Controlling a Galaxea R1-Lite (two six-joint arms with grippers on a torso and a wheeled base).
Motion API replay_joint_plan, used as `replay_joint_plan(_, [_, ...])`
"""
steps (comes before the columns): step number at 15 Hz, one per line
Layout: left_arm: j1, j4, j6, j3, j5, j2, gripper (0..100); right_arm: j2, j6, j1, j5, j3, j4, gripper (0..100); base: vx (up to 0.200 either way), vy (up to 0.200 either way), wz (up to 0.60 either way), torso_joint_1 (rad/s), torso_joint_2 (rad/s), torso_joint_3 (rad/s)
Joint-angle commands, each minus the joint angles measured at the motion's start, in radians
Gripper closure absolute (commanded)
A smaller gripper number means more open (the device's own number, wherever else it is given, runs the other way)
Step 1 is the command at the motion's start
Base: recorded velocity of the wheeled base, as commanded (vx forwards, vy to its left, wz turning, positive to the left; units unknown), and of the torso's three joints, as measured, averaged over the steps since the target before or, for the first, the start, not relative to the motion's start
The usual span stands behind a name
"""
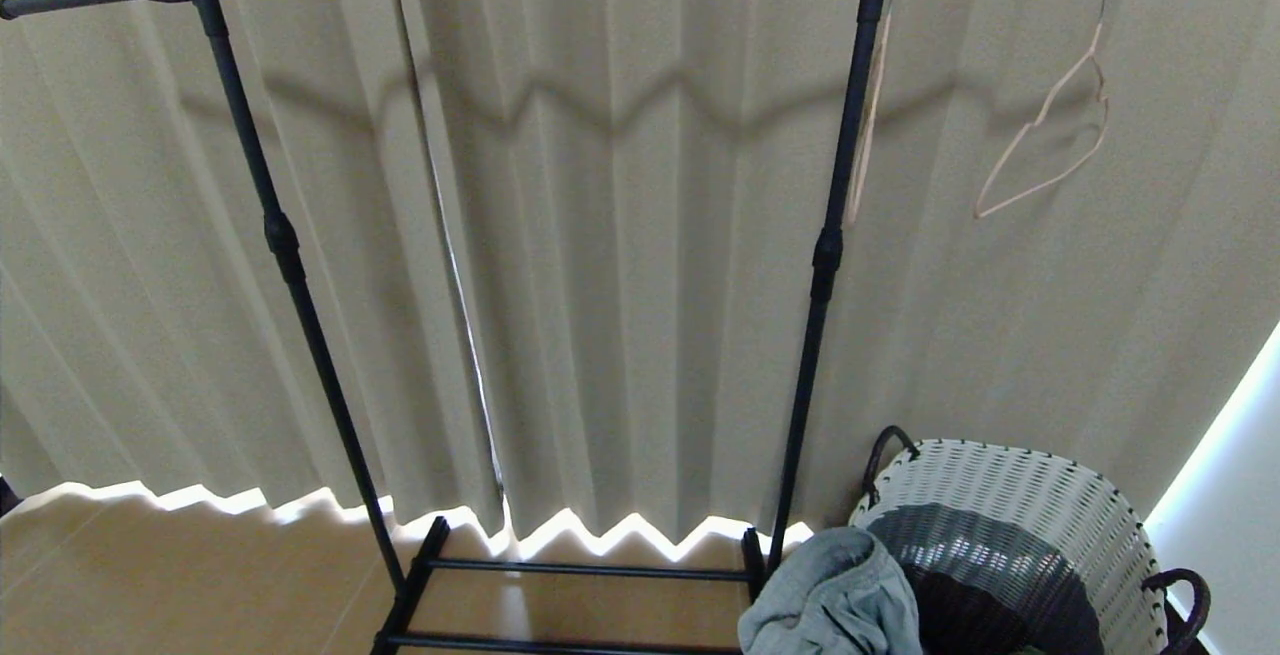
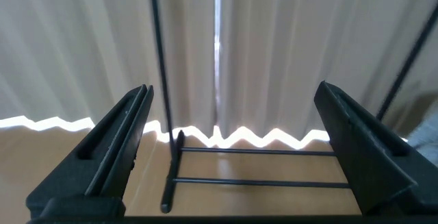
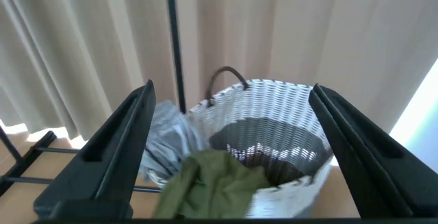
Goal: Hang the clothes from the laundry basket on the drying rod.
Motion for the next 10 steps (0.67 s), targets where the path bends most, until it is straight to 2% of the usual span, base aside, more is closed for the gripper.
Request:
replay_joint_plan(1, [0.000,0.001,0.000,0.000,0.001,0.000,0,0.000,0.000,0.000,0.001,0.000,0.000,0,0.000,0.000,0.00,0.000,0.00,0.000])
replay_joint_plan(7, [0.000,0.001,0.000,0.000,-0.001,0.000,0,0.000,0.000,0.000,0.007,0.000,0.000,0,0.000,0.000,0.00,0.000,0.00,0.000])
replay_joint_plan(8, [0.000,0.001,0.000,0.000,-0.001,0.000,0,0.000,-0.009,0.000,0.030,-0.001,0.004,0,0.000,0.000,0.00,0.000,0.00,0.000])
replay_joint_plan(10, [0.000,0.001,0.000,0.000,-0.001,0.000,0,0.018,-0.079,0.004,0.096,-0.029,0.016,0,0.000,0.000,0.00,0.000,0.00,0.000])
